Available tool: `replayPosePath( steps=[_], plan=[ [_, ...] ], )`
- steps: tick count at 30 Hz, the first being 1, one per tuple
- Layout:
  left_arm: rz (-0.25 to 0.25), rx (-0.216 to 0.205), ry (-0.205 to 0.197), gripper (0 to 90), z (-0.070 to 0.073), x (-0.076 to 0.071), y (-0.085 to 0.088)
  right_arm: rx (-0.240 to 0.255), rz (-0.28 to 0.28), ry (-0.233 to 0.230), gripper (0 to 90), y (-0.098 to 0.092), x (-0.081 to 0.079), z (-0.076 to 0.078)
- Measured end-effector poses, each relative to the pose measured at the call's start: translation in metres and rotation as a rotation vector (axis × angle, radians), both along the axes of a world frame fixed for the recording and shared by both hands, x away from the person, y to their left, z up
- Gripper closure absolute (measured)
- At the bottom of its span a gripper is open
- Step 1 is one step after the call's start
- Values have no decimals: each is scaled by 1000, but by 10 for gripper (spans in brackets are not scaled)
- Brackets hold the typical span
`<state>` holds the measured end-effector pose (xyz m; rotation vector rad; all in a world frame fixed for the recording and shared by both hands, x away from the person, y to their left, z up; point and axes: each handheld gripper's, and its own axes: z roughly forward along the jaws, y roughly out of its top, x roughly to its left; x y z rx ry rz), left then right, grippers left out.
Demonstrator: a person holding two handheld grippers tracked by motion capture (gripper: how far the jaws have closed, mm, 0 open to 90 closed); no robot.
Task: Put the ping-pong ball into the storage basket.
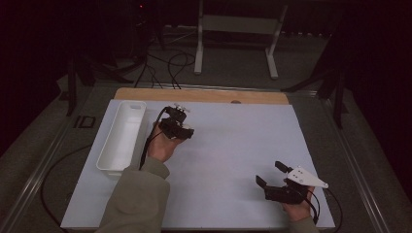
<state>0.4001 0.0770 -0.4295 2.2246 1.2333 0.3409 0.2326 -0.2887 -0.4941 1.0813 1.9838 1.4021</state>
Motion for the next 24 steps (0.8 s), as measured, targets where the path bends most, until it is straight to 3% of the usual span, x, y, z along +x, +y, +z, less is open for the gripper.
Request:
replayPosePath(
  steps=[24],
  plan=[
    [-2,-3,9,515,9,-2,9,2,2,0,69,0,0,0]
  ],
)
